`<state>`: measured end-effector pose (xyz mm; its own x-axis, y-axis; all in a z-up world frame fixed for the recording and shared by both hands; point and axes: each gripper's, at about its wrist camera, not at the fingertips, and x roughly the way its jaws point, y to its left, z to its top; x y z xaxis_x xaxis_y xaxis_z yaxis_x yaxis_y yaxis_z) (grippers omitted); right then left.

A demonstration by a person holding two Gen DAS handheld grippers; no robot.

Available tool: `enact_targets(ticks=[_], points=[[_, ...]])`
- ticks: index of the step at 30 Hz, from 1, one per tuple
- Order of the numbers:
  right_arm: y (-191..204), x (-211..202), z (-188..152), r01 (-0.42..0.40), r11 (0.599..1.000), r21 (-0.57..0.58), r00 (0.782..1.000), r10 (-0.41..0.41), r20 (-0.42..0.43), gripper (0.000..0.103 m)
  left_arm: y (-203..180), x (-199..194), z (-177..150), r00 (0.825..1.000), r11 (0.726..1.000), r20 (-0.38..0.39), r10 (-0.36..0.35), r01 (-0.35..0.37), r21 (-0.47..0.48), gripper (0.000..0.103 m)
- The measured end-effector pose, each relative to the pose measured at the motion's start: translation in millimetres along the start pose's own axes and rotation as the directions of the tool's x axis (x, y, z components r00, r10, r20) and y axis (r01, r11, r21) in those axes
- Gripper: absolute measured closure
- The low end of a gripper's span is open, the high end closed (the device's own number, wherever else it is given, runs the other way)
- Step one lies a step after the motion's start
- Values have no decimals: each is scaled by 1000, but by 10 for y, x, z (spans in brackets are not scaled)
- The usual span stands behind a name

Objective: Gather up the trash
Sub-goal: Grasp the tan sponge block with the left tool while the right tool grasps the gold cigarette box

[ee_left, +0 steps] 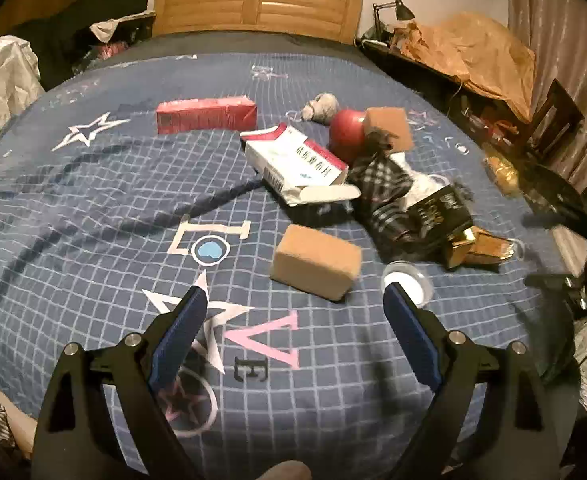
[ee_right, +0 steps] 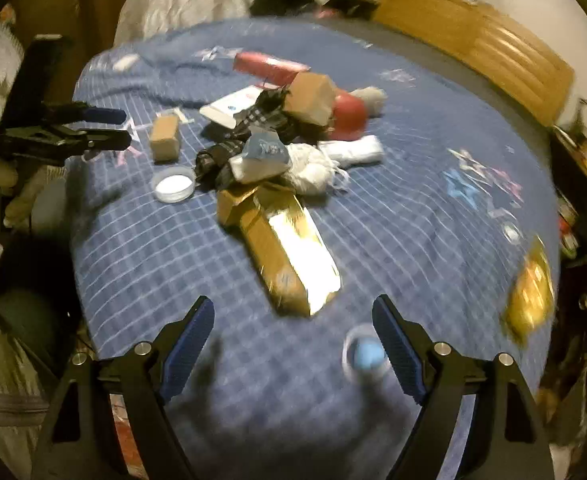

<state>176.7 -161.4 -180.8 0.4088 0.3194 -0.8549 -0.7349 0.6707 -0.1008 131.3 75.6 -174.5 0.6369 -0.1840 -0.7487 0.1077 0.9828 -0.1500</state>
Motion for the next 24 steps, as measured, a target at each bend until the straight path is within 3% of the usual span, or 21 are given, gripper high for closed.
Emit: enact_targets(ticks=[10,12,14,17,24], points=[[-60,664,493,-85,996,-34,991,81,-105,21,2,307,139,996,997,-37,-77,78,26,17],[-44,744,510,-98,995,-22,990,95,-108,24,-46,385,137,995,995,-53,-87,89,36,24],[-25,789,513,-107,994,-3,988,106,-110,33,-47,442,135,994,995,-61,-92,94,26,31],[14,840,520,-105,994,18,989,106,-104,40,-11,465,150,991,993,-62,-116,116,-2,49],[142,657,309,-7,990,138,999,13,-40,45,-56,395,77,996,996,-31,-88,88,8,55]])
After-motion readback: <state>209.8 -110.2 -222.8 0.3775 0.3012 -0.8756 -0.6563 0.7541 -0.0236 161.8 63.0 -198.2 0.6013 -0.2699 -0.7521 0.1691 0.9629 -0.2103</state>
